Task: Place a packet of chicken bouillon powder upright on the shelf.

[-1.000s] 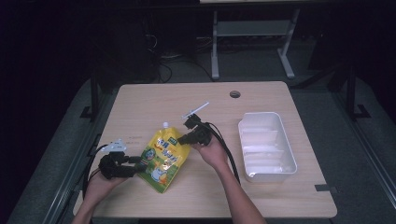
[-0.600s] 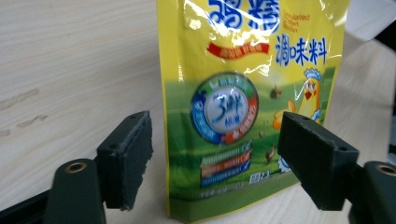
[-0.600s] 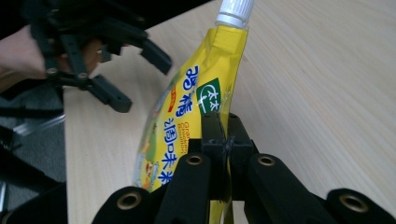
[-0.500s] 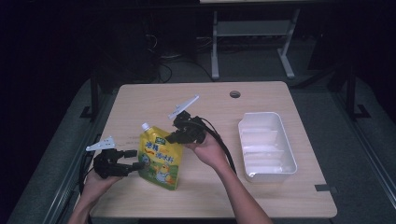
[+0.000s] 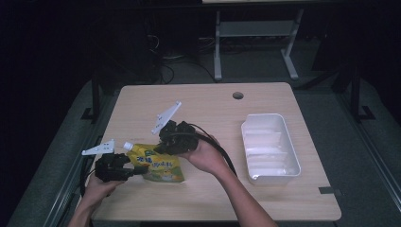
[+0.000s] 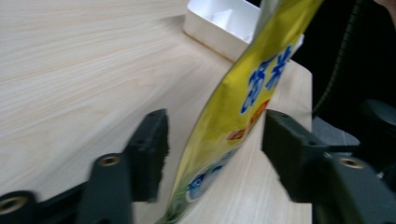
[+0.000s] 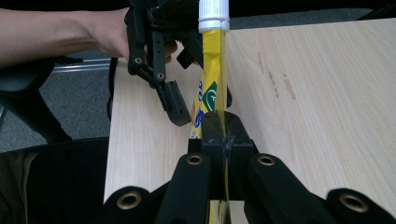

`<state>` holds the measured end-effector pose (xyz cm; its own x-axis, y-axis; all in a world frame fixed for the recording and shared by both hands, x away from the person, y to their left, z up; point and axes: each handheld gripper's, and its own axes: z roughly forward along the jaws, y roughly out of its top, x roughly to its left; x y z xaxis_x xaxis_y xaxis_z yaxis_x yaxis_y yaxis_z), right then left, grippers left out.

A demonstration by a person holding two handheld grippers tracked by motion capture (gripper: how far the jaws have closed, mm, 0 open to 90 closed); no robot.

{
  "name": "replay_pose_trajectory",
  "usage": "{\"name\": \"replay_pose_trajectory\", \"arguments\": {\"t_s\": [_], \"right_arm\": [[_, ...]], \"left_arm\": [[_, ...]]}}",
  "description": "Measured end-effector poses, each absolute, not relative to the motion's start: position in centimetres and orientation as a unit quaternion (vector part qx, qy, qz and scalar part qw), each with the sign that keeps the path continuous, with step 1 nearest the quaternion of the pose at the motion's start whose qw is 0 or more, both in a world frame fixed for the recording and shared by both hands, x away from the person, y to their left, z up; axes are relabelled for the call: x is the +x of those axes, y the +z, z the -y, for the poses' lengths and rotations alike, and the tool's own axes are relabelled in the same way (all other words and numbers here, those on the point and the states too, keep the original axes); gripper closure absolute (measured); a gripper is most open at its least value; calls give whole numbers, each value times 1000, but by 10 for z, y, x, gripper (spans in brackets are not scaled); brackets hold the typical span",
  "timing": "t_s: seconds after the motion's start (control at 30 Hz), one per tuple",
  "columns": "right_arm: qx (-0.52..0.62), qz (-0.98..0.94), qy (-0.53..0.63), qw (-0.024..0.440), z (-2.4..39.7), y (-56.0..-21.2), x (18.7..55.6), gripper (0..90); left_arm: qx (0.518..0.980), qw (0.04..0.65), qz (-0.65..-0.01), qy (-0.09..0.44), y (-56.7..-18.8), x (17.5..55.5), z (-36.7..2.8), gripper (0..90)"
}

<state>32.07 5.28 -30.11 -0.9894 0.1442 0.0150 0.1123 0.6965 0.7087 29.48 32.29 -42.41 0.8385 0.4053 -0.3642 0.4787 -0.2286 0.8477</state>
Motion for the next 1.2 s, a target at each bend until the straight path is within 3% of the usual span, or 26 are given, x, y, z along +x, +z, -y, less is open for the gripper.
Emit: {"name": "replay_pose_trajectory", "arguments": {"t_s": [0.13,0.3,0.37,0.63,0.87,1.2], "right_arm": [[82,-916,391,15,-44,-307,325,874],[93,-912,398,13,-38,-310,327,830],[102,-911,399,7,-35,-312,329,730],[129,-906,402,-11,-25,-322,336,622],[148,-902,404,-28,-25,-336,342,621],[159,-893,415,-65,-33,-356,347,689]], "left_arm": [[790,546,-277,-26,-424,294,-324,687],[797,542,-264,-24,-424,292,-320,741],[798,541,-263,-25,-424,291,-320,751],[800,540,-261,-24,-424,291,-320,765],[801,540,-258,-20,-423,291,-320,766],[801,540,-256,-20,-423,290,-320,766]]}}
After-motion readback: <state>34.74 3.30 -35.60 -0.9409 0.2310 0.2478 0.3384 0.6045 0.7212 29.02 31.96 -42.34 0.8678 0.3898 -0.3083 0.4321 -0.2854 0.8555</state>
